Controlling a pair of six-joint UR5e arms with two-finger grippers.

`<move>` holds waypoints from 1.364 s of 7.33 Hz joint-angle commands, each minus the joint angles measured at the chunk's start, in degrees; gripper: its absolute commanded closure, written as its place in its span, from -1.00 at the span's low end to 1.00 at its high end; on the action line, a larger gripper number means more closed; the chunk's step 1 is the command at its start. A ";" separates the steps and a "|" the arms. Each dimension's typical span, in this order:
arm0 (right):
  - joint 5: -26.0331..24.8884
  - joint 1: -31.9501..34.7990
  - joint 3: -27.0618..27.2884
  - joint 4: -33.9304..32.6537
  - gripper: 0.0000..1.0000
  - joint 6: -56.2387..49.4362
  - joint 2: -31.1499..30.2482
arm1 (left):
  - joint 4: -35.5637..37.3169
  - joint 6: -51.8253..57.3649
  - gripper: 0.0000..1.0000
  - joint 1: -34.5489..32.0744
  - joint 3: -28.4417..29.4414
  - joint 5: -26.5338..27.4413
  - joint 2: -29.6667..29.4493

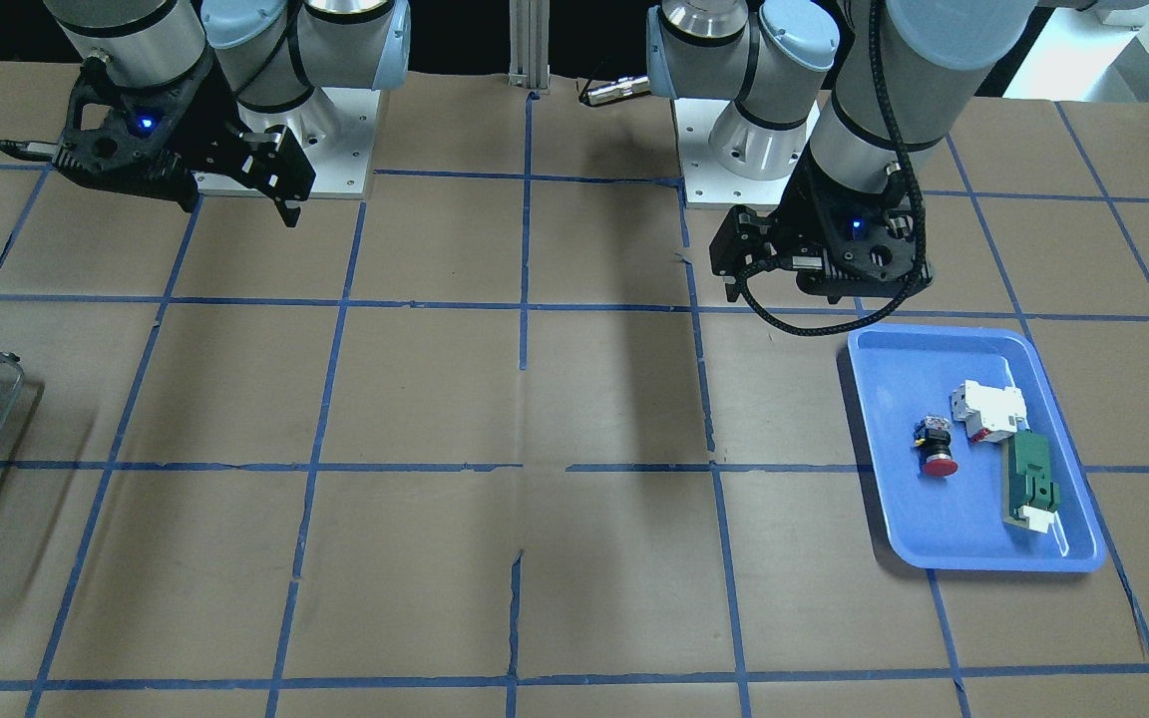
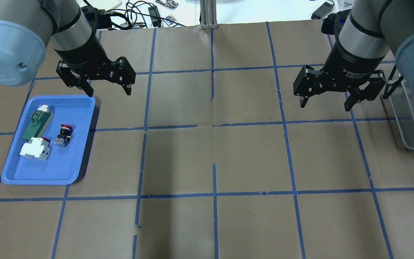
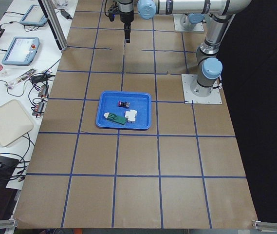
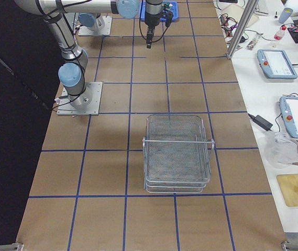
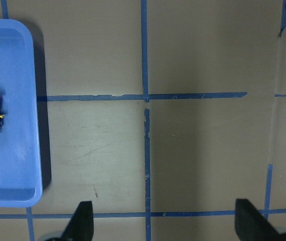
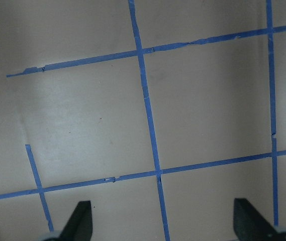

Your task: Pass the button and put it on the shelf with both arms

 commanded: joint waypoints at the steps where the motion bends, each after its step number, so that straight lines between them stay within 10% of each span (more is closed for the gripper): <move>1: 0.08 0.04 -0.12 -0.09 -1.00 -0.55 0.11 | 0.66 1.88 -1.00 1.98 -1.08 0.08 -0.82; 5: -0.80 0.04 0.49 0.08 -1.00 -0.73 0.20 | 1.97 11.50 -1.00 10.50 -3.63 -0.09 -3.02; 10: -0.45 -0.05 0.49 -0.09 -1.00 -0.65 0.02 | 26.98 37.78 -1.00 28.76 -19.25 -0.09 -8.73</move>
